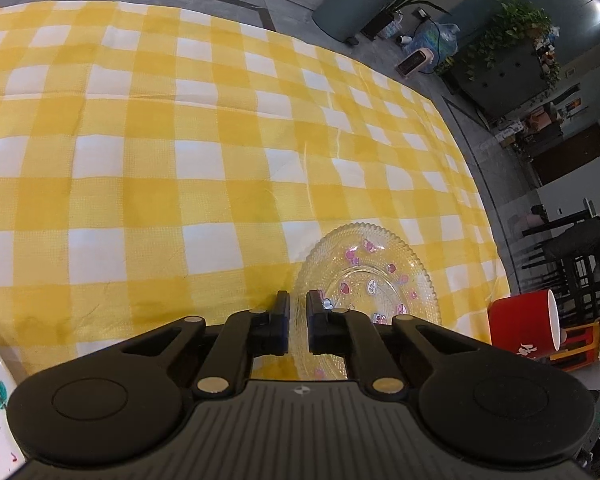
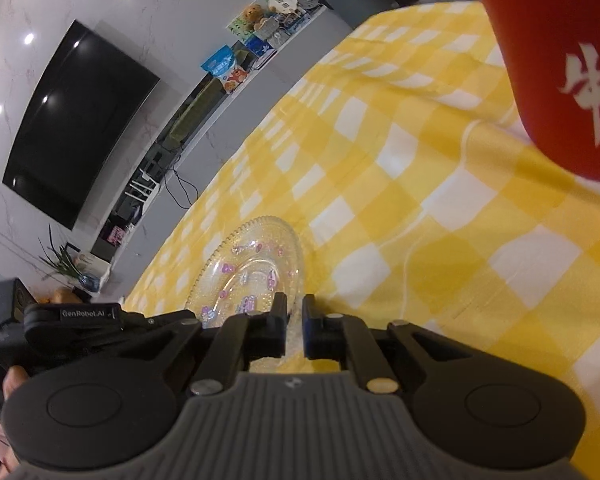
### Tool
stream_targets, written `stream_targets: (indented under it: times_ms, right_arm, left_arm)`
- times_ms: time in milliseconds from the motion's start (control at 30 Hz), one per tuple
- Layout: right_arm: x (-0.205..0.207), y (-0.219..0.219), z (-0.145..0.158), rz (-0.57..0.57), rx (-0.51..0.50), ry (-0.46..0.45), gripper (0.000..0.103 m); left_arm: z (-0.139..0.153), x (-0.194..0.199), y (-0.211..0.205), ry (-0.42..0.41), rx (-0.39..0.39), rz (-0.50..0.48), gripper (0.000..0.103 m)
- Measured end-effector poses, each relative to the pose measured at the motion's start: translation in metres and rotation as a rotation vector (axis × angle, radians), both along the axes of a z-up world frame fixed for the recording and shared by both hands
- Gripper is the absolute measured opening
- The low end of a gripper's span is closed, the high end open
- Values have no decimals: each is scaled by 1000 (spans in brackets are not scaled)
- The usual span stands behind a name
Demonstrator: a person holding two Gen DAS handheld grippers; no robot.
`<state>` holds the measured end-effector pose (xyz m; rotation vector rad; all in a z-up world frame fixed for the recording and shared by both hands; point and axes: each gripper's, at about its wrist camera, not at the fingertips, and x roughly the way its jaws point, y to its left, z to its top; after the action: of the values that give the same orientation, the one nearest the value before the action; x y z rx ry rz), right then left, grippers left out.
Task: Organize plates and bowls
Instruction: 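Close the left gripper on the glass plate rim while the right gripper grips it too, then lift the glass plate with both grippers and carry it toward the small white plate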
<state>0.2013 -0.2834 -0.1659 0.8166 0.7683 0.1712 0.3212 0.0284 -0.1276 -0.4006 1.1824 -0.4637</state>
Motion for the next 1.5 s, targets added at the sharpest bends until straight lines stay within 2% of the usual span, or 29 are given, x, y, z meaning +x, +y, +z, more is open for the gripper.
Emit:
stream_targets:
  times_ms: [200, 333, 467, 567, 700, 900, 1200, 1500]
  right_arm:
    - [-4, -8, 5, -32, 51, 14, 5]
    - [-17, -13, 22, -27, 41, -3, 5]
    - [-36, -18, 30, -28, 53, 54, 5]
    - [-50, -22, 34, -18, 53, 105, 5]
    - [-78, -30, 42, -17, 57, 130, 6]
    - [-114, -32, 62, -6, 9, 110, 6]
    - [-158, -28, 71, 11, -63, 114, 8]
    - [-169, -19, 70, 28, -114, 124, 8]
  left_arm:
    - [8, -10, -11, -3, 51, -32, 9]
    - [15, -19, -13, 22, 46, -46, 8]
    - [21, -29, -18, 96, 38, -62, 8]
    - [33, -41, -26, 85, 49, -103, 8]
    - [43, -53, -34, 102, 21, -134, 8]
    - [42, -78, -48, 127, 71, -193, 8]
    - [35, -101, -60, 179, 112, -257, 8]
    - [30, -112, -70, 174, 206, -296, 9]
